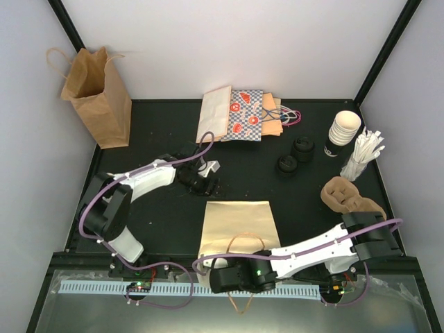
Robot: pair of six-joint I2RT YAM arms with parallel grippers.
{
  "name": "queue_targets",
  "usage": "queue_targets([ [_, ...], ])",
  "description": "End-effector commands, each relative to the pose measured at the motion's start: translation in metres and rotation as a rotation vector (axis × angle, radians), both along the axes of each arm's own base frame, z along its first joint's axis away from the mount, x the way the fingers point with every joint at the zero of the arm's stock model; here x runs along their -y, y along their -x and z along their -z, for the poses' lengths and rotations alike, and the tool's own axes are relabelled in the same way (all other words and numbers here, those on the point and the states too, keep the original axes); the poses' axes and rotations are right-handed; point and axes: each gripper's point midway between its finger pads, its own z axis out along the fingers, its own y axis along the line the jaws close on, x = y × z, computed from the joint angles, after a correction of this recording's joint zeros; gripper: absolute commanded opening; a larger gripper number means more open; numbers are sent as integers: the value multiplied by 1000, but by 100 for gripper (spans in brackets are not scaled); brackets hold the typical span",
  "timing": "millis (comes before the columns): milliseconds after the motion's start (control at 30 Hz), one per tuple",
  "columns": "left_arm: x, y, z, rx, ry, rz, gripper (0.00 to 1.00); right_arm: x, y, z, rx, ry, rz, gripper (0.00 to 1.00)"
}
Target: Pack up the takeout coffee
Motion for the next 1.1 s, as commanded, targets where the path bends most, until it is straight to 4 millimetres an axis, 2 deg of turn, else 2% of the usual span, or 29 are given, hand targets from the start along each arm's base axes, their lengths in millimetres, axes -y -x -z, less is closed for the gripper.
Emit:
queue_targets([
  [0, 23, -16, -7, 28, 83, 34, 69, 2, -5, -7, -57, -40, -2, 35],
  [200, 32, -10, 10, -25, 106, 68, 55, -1, -10, -9, -77, -36, -14, 35],
  [500, 33, 8, 28, -101, 109, 90, 38, 0, -13, 13, -82, 34, -10, 35],
  [800, 27, 24, 35, -159, 104, 81, 29, 5, -18, 27, -86, 88, -8, 35],
  [1067, 23, 31, 32, -177, 102, 81, 26, 8, -19, 37, -112, 120, 5, 35],
])
